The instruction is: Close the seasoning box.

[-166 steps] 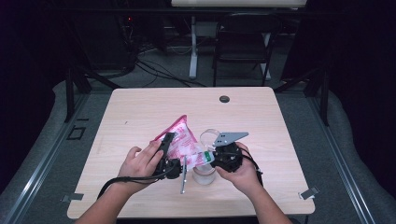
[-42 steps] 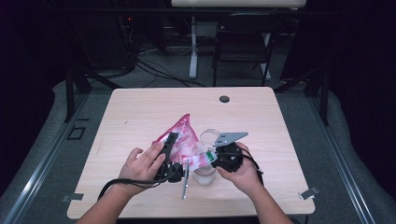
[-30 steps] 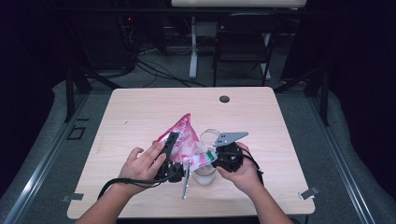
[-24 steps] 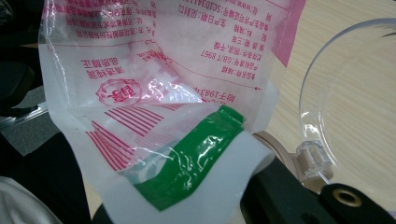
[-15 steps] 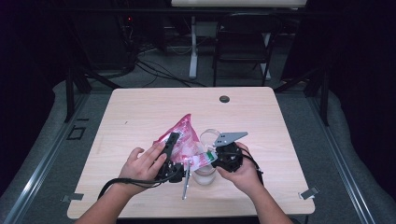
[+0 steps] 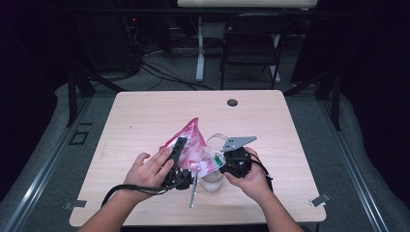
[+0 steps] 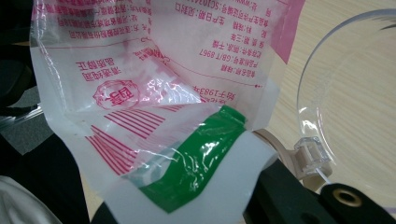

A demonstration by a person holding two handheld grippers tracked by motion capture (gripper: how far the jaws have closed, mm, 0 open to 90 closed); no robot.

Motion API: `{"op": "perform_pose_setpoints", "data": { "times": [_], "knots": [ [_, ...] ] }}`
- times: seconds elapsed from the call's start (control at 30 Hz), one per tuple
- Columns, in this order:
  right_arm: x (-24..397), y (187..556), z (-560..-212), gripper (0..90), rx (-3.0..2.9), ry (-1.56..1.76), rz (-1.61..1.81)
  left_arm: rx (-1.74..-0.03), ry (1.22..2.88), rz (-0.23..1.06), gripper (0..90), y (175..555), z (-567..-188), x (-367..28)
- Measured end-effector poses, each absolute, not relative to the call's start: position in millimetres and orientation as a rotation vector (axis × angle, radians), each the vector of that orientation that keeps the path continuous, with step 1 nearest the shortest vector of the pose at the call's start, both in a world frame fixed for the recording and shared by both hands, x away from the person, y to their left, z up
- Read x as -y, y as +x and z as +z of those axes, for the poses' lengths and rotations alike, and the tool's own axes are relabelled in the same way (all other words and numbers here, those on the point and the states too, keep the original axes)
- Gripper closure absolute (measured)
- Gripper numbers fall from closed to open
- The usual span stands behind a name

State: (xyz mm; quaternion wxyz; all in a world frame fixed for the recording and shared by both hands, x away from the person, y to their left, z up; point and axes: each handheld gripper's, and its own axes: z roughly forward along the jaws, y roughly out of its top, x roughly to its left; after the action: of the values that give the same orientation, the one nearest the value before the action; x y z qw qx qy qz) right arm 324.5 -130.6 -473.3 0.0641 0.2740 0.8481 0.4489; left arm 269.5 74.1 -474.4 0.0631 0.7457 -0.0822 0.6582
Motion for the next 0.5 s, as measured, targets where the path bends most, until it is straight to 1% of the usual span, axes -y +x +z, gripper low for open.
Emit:
{"op": "perform_pose_setpoints", "data": {
  "times": [0.5],
  "knots": [
    [129.0,324.5,-474.9,90.0,-2.571,0.825,1.337,0.294,2.270,2.004,64.2,270.5,-471.4,-73.8]
  ]
}}
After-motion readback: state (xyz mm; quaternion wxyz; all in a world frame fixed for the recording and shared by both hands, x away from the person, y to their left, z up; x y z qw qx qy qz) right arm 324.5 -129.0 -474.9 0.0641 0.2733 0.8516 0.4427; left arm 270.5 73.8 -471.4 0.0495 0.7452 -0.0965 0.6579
